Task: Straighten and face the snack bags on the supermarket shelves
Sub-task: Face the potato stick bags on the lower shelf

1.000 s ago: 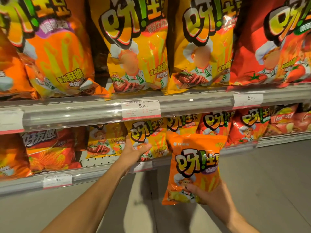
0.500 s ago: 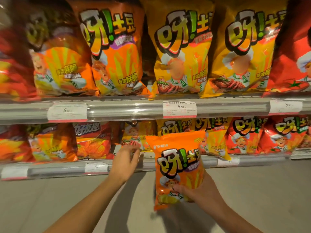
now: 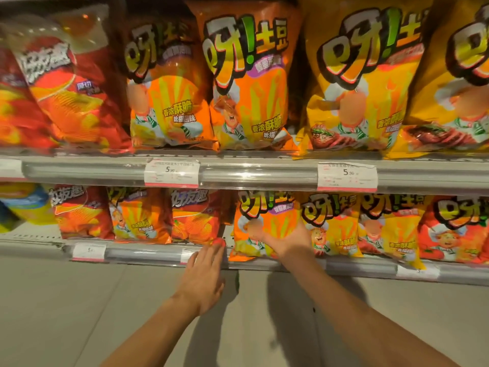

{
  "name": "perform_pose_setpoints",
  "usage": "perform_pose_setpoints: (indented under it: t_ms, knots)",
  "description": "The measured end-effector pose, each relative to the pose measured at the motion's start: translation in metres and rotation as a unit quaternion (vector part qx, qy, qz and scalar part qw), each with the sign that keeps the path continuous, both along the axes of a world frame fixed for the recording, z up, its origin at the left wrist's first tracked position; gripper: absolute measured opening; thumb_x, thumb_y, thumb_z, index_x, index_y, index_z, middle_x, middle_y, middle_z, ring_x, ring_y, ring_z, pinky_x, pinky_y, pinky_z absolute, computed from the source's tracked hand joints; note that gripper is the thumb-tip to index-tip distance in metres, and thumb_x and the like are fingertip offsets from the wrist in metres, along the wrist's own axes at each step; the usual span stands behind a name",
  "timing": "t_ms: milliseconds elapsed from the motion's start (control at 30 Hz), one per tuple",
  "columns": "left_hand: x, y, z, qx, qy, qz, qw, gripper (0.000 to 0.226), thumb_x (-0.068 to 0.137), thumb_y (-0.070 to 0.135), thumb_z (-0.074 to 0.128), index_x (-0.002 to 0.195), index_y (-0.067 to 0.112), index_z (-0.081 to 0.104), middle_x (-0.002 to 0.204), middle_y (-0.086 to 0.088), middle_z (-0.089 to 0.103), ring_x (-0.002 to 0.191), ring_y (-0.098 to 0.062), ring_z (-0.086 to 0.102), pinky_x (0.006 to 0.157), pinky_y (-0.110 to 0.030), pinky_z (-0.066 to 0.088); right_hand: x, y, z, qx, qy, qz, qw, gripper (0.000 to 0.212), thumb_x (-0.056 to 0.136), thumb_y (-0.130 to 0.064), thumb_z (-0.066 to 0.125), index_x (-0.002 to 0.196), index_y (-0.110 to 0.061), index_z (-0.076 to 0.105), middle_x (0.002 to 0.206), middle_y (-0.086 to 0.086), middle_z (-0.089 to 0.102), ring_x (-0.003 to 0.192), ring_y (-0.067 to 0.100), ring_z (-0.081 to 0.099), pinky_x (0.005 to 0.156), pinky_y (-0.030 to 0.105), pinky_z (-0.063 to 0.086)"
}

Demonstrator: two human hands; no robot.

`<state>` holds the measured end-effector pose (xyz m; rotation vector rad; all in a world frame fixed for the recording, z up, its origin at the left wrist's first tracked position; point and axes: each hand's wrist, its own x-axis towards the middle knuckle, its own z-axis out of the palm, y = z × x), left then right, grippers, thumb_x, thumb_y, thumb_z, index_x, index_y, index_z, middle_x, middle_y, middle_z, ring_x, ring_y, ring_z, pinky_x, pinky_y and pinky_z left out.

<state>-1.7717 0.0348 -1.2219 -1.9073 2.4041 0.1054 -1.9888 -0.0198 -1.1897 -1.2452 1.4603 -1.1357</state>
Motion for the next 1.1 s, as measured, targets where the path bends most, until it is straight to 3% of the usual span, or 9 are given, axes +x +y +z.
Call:
perform_pose_setpoints:
  t_ms: [133, 267, 400, 567, 700, 933, 1100]
  knots:
    - [-0.002, 0.0, -0.006, -0.002, 0.014, 0.006, 1.0, 0.08, 0.092, 0.043, 0.051, 0.156, 0.016, 0.012, 0.159, -0.001, 0.013, 0.147, -0.024, 0.016, 0.122, -0.036, 0.012, 0.01, -0.016, -0.005, -0.003, -0.008, -0.053, 0.999, 0.077, 0.048, -0.058, 0.095, 0.105, -0.023, 0.058, 0.098, -0.001, 0.072, 0.095, 0.02, 0.068, 0.096, 0.044, 0.054]
    - [-0.004, -0.003, -0.008, -0.022, 0.031, 0.009, 0.999, 0.07, 0.09, 0.043, 0.054, 0.15, 0.017, 0.028, 0.15, -0.002, 0.025, 0.14, -0.024, 0.026, 0.119, -0.036, 0.017, 0.018, -0.021, -0.021, -0.074, -0.028, -0.08, 0.994, 0.069, 0.049, -0.052, 0.09, 0.089, -0.009, 0.052, 0.079, 0.011, 0.065, 0.075, 0.031, 0.063, 0.083, 0.055, 0.054]
    - [-0.003, -0.009, -0.006, -0.037, 0.038, 0.012, 0.999, 0.062, 0.091, 0.046, 0.051, 0.144, 0.02, 0.033, 0.145, 0.001, 0.027, 0.135, -0.021, 0.027, 0.116, -0.034, 0.021, 0.027, -0.021, -0.027, -0.094, -0.047, -0.063, 0.992, 0.09, 0.048, -0.067, 0.091, 0.108, -0.009, 0.058, 0.091, 0.0, 0.071, 0.088, 0.019, 0.07, 0.085, 0.04, 0.058]
    - [-0.005, -0.01, -0.005, -0.039, 0.037, 0.019, 0.998, 0.057, 0.091, 0.047, 0.05, 0.14, 0.021, 0.037, 0.142, 0.001, 0.029, 0.133, -0.021, 0.028, 0.114, -0.035, 0.025, 0.027, -0.02, -0.031, -0.092, 0.049, -0.013, 0.994, 0.092, 0.051, -0.065, 0.087, 0.117, -0.01, 0.054, 0.103, 0.004, 0.07, 0.099, 0.022, 0.069, 0.087, 0.042, 0.06]
    - [-0.004, -0.01, -0.004, -0.028, 0.038, 0.026, 0.999, 0.056, 0.092, 0.047, 0.05, 0.139, 0.019, 0.039, 0.143, 0.0, 0.028, 0.132, -0.022, 0.028, 0.114, -0.036, 0.026, 0.026, -0.014, -0.028, -0.11, 0.135, -0.038, 0.984, 0.101, 0.053, -0.067, 0.081, 0.128, -0.004, 0.054, 0.109, 0.007, 0.069, 0.103, 0.024, 0.067, 0.09, 0.037, 0.058]
    - [-0.003, -0.009, 0.001, 0.019, 0.047, 0.033, 0.998, 0.059, 0.092, 0.051, 0.053, 0.141, 0.022, 0.04, 0.152, 0.002, 0.02, 0.14, -0.021, 0.021, 0.117, -0.04, 0.023, 0.025, -0.022, -0.014, 0.058, 0.082, -0.028, 0.995, 0.128, 0.044, -0.069, 0.092, 0.147, -0.018, 0.037, 0.14, 0.003, 0.052, 0.132, 0.025, 0.05, 0.113, 0.047, 0.043]
    - [0.0, -0.009, 0.005, 0.078, 0.073, 0.043, 0.993, 0.061, 0.092, 0.052, 0.055, 0.144, 0.024, 0.04, 0.16, 0.006, 0.009, 0.144, -0.022, 0.018, 0.118, -0.043, 0.024, 0.027, -0.012, -0.009, 0.067, 0.161, -0.057, 0.983, 0.101, 0.063, -0.064, 0.086, 0.137, -0.008, 0.044, 0.136, 0.013, 0.047, 0.132, 0.031, 0.044, 0.111, 0.047, 0.04]
